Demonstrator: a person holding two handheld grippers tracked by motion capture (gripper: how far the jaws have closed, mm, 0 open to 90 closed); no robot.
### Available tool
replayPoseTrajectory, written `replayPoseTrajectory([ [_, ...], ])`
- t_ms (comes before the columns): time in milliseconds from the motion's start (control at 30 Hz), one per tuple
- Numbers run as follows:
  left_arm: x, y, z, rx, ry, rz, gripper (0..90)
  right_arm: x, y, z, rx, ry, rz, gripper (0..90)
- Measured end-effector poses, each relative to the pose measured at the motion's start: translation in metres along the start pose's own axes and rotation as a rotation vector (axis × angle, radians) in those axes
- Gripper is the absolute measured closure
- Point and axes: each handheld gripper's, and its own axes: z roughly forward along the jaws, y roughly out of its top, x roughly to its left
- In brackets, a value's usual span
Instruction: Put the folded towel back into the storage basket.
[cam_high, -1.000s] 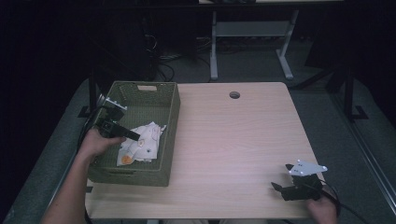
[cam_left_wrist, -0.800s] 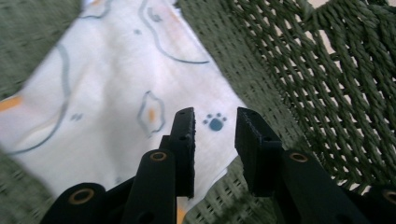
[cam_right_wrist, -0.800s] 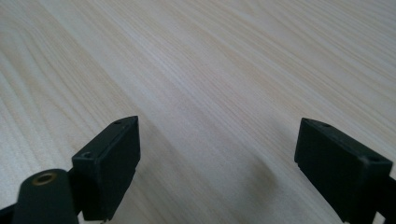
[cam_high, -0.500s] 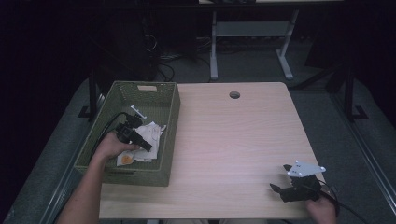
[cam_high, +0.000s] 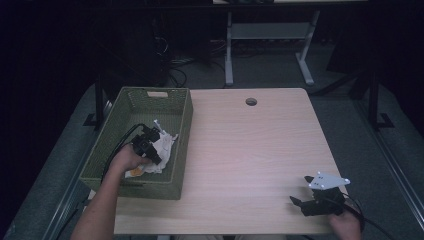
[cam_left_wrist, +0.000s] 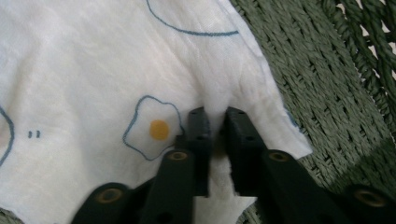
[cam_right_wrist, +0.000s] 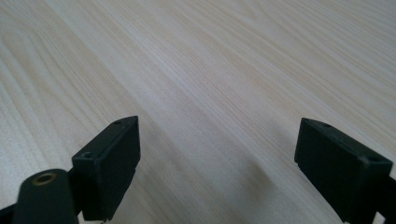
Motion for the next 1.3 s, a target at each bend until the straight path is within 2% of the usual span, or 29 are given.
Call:
replayPoseTrajectory([
  [100,0.0,-0.001,-0.003,-0.001,-0.009,0.023,85.2,-0.001,0.0,-0.001,-0.002,-0.003,0.003,13.7],
  [200,0.001,-0.004,-0.013,-0.028,-0.058,0.029,85.4,-0.001,0.0,-0.001,-0.002,-0.001,0.006,13.7],
  [267,0.0,-0.007,-0.017,-0.017,-0.077,0.048,85.4,-0.001,-0.001,-0.001,-0.003,-0.001,0.006,13.7],
  [333,-0.001,-0.009,-0.016,0.016,-0.117,0.063,84.3,-0.001,-0.001,0.0,0.0,0.0,0.003,13.7],
  [367,-0.001,-0.01,-0.016,0.018,-0.112,0.06,81.8,-0.001,-0.001,0.0,0.0,0.002,0.006,13.7],
  [433,0.002,-0.012,-0.019,-0.016,-0.112,0.023,73.1,-0.001,-0.001,0.0,-0.001,0.001,0.006,13.7],
  [500,0.006,-0.016,-0.024,-0.059,-0.124,-0.01,69.9,-0.001,-0.001,-0.001,-0.003,0.002,0.009,13.7],
  [567,0.007,-0.018,-0.028,-0.072,-0.118,-0.018,70.0,-0.001,-0.001,0.0,-0.005,0.002,0.01,13.7],
  [600,0.007,-0.02,-0.031,-0.094,-0.108,-0.025,70.0,-0.002,-0.001,0.0,-0.005,0.003,0.011,13.7],
  [767,0.005,-0.026,-0.041,-0.147,-0.114,-0.031,69.2,-0.002,0.0,0.0,-0.007,0.009,0.015,13.7],
  [833,0.006,-0.029,-0.046,-0.173,-0.1,-0.04,68.2,-0.001,0.0,0.0,-0.013,0.009,0.017,13.7],
  [900,0.005,-0.032,-0.051,-0.212,-0.104,-0.054,66.8,-0.001,0.0,0.0,-0.013,0.006,0.013,13.7],
  [1000,0.005,-0.039,-0.059,-0.29,-0.139,-0.083,65.1,0.0,0.0,0.0,-0.016,0.009,0.016,13.7],
  [1067,0.006,-0.043,-0.064,-0.333,-0.149,-0.102,62.1,0.001,0.0,0.001,-0.012,0.012,0.014,13.7],
  [1133,0.006,-0.047,-0.068,-0.364,-0.144,-0.124,57.4,0.001,0.001,0.002,-0.01,0.01,0.006,13.7],
  [1300,0.007,-0.055,-0.074,-0.442,-0.162,-0.169,49.3,0.0,0.001,0.003,-0.011,0.011,0.017,13.7],
])
